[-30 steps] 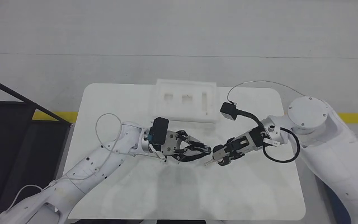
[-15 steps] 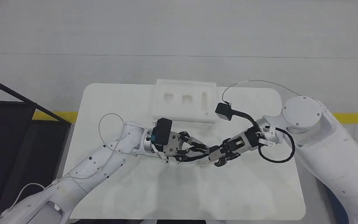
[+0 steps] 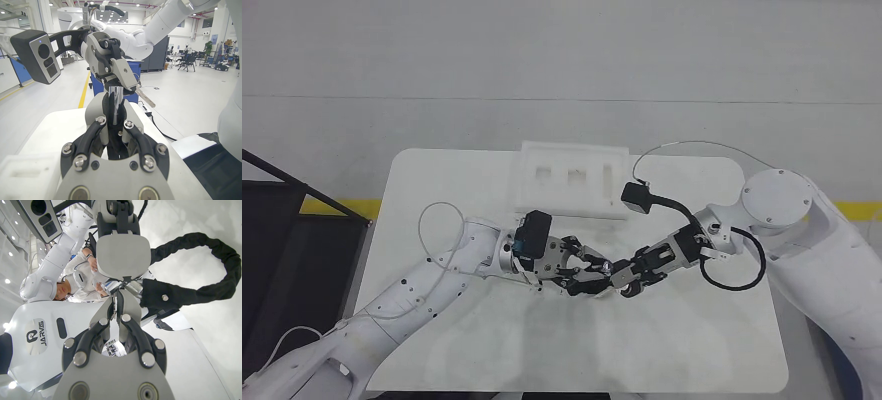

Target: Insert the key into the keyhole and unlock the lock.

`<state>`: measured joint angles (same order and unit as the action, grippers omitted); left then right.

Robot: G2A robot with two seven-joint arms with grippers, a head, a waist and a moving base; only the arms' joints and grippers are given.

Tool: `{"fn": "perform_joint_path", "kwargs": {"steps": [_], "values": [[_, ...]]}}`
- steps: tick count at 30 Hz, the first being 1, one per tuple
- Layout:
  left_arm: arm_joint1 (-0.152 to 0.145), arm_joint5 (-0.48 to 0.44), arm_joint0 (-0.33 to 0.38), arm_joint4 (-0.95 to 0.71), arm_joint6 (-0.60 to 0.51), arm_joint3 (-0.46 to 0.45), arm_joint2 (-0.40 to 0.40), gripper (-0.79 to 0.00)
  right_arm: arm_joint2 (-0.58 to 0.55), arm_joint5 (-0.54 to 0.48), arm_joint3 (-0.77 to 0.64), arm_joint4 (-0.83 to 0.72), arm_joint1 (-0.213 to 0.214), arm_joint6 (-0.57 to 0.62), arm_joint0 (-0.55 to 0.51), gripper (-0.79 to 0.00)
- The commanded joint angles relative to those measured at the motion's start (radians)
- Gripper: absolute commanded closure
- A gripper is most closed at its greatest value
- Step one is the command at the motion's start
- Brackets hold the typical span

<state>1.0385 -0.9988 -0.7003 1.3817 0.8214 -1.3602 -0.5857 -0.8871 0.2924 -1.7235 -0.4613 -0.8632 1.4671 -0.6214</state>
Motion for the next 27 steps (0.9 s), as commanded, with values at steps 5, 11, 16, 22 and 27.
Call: {"fn": "perform_joint_path", "kwargs": {"steps": [5,11,16,22,27], "values": [[0.002,-0.013,-0.001,-0.006,-0.014,0.003,0.003,0.000,0.006,-0.008,0.001,-0.003,-0.004,-0.002,0.008,0.000],[0.004,-0.013,-0.005,-0.028,-0.014,0.019,-0.009,0.000,-0.005,-0.005,0.006,0.005,-0.001,0.000,0.008,0.000],[0.003,-0.012,-0.010,-0.019,-0.012,0.039,-0.029,0.000,-0.035,0.002,0.002,0.021,0.008,-0.012,-0.001,0.000],[0.001,0.004,-0.023,0.010,-0.029,0.048,-0.057,0.000,-0.128,0.032,-0.073,0.109,0.033,-0.118,-0.029,0.000],[0.002,0.032,-0.032,0.025,-0.059,0.030,-0.077,0.000,-0.168,0.087,-0.171,0.168,0.050,-0.143,-0.064,0.000]]}}
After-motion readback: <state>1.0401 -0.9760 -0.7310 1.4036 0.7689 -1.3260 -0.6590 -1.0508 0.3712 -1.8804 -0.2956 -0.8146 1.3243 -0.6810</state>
